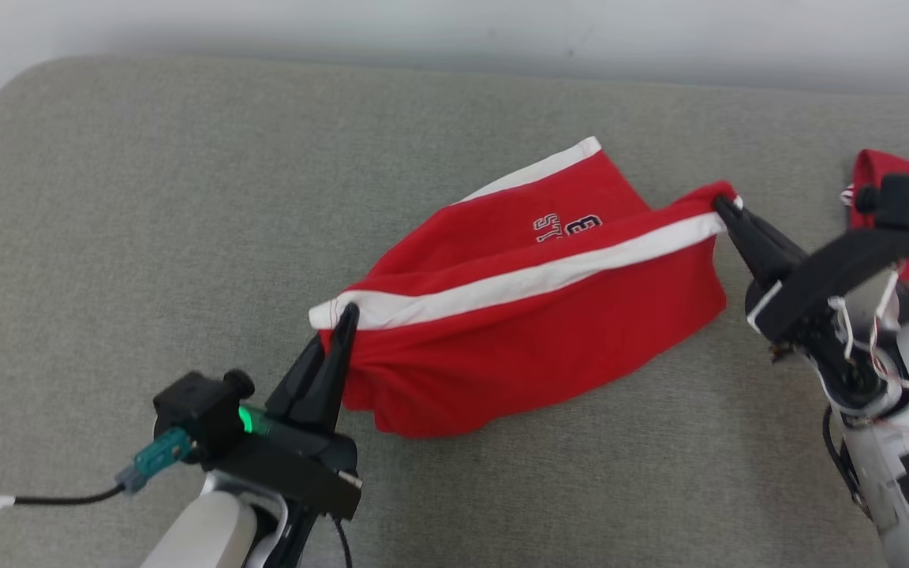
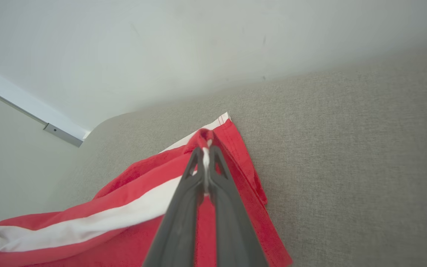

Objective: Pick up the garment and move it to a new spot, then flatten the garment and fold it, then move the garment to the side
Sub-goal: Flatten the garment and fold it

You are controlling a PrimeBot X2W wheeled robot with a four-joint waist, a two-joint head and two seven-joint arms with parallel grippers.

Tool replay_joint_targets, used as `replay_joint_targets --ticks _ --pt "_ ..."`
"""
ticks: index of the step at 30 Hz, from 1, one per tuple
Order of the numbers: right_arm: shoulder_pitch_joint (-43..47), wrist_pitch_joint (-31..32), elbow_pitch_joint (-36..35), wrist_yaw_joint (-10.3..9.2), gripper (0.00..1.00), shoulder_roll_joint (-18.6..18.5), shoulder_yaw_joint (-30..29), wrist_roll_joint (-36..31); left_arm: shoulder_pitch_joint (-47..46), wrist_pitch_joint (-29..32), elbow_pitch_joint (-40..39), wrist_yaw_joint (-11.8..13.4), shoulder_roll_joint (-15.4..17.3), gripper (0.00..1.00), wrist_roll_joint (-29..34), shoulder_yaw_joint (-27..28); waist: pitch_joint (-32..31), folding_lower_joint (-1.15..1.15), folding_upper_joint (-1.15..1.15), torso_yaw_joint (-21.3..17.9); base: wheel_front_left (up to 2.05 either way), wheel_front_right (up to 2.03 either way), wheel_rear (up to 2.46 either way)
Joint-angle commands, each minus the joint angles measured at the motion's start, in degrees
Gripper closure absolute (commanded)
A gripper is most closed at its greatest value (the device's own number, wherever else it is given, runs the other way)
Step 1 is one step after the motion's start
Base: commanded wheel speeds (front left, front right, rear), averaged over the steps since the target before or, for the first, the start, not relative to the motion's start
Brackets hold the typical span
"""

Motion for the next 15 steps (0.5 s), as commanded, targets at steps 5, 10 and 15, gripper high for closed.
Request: replay_joint_targets --ticks 5,10,15 --pt "-8.9 -0.1 8.7 -0.11 1.0 0.7 2.5 -2.3 -5.7 -0.1 3.9 0.0 -1.0 1.0 -1.6 -1.7 3.3 -0.01 -0.01 3.6 0.0 0.0 0.0" --pt "-15.6 -2.3 16.9 -0.12 1.0 1.4 4.3 -2.8 -9.6 -0.1 7.2 0.0 -1.8 1.0 -2.8 -3.4 4.6 -0.01 -0.01 5.0 0.0 0.0 0.0" --pt "-21.8 -5.3 25.5 -0.12 1.0 1.9 5.8 -3.9 -12.4 -0.1 9.6 0.0 -2.6 1.0 -4.2 -4.2 6.1 -0.01 -0.01 5.9 0.0 0.0 0.0"
